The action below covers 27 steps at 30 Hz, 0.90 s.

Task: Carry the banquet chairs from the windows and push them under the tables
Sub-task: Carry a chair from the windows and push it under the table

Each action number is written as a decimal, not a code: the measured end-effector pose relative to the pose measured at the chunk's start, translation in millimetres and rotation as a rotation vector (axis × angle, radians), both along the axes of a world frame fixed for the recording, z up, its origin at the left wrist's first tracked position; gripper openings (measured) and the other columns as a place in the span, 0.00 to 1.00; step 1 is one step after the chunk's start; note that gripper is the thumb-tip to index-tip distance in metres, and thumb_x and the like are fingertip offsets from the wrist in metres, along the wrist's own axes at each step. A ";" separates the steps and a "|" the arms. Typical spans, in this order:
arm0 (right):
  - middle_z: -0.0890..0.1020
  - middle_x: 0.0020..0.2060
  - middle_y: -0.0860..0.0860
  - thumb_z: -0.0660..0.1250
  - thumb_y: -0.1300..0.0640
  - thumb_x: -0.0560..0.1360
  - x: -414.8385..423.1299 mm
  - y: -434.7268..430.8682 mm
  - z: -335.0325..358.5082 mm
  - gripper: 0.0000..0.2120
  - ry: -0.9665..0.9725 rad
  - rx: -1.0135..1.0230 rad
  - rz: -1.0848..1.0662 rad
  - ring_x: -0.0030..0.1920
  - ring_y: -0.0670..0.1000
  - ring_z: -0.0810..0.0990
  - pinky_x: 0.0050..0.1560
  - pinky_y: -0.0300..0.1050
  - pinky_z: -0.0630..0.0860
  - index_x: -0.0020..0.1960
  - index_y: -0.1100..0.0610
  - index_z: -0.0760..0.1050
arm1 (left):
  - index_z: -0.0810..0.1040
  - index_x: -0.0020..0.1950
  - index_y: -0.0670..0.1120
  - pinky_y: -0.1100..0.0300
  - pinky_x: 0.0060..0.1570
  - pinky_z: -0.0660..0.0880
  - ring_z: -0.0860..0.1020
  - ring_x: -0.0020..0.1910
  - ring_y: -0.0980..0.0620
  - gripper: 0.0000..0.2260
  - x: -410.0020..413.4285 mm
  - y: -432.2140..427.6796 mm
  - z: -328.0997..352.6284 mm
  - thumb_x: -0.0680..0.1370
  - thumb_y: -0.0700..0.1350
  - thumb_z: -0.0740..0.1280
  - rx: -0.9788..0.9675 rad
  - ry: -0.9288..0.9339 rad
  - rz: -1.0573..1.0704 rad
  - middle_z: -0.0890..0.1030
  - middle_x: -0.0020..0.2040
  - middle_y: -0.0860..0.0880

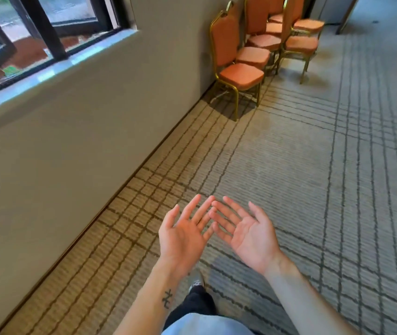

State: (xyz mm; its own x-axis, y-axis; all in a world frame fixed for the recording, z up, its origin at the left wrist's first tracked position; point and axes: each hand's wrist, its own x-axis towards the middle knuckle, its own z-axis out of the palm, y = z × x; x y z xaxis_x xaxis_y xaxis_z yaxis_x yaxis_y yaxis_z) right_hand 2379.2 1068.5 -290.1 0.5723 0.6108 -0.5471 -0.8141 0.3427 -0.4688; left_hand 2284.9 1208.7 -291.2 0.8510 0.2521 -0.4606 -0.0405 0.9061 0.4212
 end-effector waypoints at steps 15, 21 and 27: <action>0.77 0.69 0.62 0.55 0.44 0.83 218.9 147.0 9.8 0.27 0.002 0.008 -0.035 0.72 0.62 0.73 0.70 0.59 0.69 0.74 0.61 0.70 | 0.69 0.77 0.43 0.40 0.79 0.57 0.68 0.76 0.39 0.26 227.4 159.6 3.7 0.83 0.56 0.55 0.039 -0.033 -0.092 0.76 0.73 0.39; 0.78 0.69 0.62 0.55 0.44 0.84 350.8 196.5 -6.9 0.26 0.014 0.000 -0.029 0.70 0.61 0.75 0.71 0.58 0.69 0.74 0.61 0.71 | 0.68 0.78 0.43 0.41 0.78 0.60 0.68 0.77 0.38 0.26 356.1 209.2 -3.9 0.83 0.56 0.54 0.081 -0.012 -0.096 0.75 0.73 0.39; 0.80 0.66 0.62 0.55 0.44 0.83 472.1 269.0 -4.6 0.27 0.010 -0.014 0.038 0.62 0.59 0.81 0.64 0.54 0.74 0.74 0.60 0.72 | 0.68 0.77 0.42 0.42 0.79 0.57 0.68 0.76 0.38 0.26 460.5 265.2 15.1 0.84 0.56 0.54 -0.016 -0.036 0.036 0.74 0.73 0.37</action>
